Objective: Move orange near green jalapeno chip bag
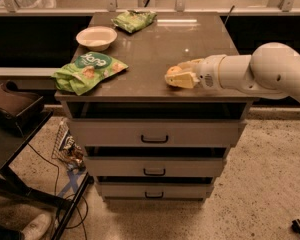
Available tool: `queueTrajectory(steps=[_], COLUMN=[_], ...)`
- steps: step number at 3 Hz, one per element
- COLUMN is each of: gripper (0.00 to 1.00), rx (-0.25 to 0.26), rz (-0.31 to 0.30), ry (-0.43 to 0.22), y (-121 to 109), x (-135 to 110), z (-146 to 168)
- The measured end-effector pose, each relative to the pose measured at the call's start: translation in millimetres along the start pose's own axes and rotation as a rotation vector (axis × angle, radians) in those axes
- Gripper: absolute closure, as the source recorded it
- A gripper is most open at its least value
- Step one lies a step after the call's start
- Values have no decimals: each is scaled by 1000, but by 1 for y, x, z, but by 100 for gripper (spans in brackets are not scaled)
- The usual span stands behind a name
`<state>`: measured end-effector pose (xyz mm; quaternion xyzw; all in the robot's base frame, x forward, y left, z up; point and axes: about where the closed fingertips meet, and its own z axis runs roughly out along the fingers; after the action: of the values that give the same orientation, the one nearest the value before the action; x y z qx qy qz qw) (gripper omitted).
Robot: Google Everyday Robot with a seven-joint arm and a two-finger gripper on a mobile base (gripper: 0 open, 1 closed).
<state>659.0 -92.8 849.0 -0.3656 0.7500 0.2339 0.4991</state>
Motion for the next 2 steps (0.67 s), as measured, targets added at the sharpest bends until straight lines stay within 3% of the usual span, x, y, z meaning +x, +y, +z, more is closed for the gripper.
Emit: queueTrajectory(steps=[2], gripper=[98], rx=[-6], rz=[0], ry=[0], y=[2], x=[-1], z=[4])
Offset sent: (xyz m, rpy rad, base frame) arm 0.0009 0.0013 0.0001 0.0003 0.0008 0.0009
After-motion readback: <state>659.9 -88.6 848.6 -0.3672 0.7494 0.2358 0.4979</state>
